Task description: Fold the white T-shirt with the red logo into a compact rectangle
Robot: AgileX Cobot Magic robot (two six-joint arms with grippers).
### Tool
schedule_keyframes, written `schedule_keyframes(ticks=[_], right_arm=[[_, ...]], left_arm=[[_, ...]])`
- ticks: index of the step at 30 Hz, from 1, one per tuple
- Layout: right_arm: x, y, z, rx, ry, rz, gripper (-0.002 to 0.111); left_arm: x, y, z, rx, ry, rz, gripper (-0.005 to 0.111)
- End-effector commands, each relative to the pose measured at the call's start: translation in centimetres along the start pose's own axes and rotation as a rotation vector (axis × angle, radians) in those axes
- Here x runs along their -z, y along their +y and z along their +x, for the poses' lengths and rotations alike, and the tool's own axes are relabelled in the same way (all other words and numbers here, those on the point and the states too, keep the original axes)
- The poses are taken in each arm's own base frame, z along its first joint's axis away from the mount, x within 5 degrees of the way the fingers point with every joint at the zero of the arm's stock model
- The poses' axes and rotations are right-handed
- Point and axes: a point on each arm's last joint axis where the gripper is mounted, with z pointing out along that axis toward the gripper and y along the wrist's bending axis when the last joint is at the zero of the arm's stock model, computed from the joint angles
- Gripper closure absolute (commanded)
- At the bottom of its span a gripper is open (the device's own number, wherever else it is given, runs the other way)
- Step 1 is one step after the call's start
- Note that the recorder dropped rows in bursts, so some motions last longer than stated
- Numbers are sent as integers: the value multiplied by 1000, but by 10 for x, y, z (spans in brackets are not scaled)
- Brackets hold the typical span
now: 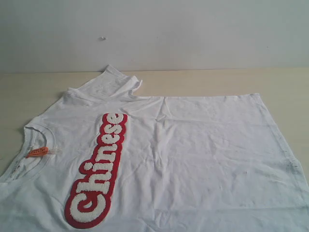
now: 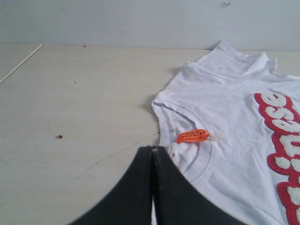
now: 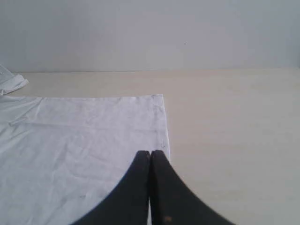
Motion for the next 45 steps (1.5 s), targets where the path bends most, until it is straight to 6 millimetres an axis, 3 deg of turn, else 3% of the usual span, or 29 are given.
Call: schedule_keyframes(ticks=[1,16,34,38,45], right_arm=[[0,0,1,1,-9,5,108],[0,0,1,1,-9,5,108],[0,0,0,1,-14,5,108],[1,0,-10,-9,-126,-2,108],[8,-1,-35,-315,-416,-59,108]], left_arm=[[0,0,0,-1,-13,4,107],[0,0,-1,-1,-25,4,107],[9,1,-38,50,-447,2,107],[10,1,-40,50,-473,1,107],[10,1,-41,53,-485,1,107]])
